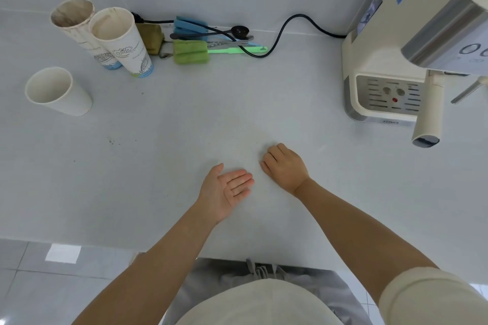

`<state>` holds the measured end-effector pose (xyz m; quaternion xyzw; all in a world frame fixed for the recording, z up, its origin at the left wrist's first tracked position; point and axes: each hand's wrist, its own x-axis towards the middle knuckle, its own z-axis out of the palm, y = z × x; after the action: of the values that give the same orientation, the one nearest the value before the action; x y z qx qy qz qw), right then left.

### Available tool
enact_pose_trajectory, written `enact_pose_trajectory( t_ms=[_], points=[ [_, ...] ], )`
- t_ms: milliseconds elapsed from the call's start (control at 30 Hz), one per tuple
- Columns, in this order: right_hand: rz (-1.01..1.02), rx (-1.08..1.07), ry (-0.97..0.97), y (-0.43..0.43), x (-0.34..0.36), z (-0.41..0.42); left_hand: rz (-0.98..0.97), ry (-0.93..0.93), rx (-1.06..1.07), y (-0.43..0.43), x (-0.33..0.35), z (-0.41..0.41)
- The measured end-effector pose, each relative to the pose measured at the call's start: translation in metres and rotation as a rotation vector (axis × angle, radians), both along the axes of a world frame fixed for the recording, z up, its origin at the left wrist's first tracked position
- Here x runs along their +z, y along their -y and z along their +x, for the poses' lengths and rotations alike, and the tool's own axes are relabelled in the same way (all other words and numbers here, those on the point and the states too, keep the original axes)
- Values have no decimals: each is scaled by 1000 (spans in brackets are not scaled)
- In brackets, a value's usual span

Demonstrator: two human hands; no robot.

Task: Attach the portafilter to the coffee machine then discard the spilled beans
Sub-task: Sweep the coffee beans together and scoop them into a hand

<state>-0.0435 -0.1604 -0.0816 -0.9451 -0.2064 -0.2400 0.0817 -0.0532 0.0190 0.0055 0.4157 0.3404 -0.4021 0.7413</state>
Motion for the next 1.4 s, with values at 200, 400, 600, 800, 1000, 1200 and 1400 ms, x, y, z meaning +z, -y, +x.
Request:
enact_pose_trajectory(
  t_ms=[200,400,600,800,1000,1200,1400],
  points=[
    [-33,-28,35,-1,4,0,-1,-35,12,6,-3,-4],
    [-31,-80,65,-2,2,1,3,-46,-4,15,-3,-3],
    [-32,-167,15,-4,6,11,-7,-42,22,21,-3,2],
    [87,-140,15,-10,45,17,-55,-49,44,30,-2,5],
    [292,-6,-6,-40,58,-4,-239,-18,12,47,9,2],
    [305,-4,-100,-45,64,-20,-326,-30,57,48,-1,-3],
    [319,-57,-82,-51,68,-34,-242,-2,50,49,7,-14]
  ],
)
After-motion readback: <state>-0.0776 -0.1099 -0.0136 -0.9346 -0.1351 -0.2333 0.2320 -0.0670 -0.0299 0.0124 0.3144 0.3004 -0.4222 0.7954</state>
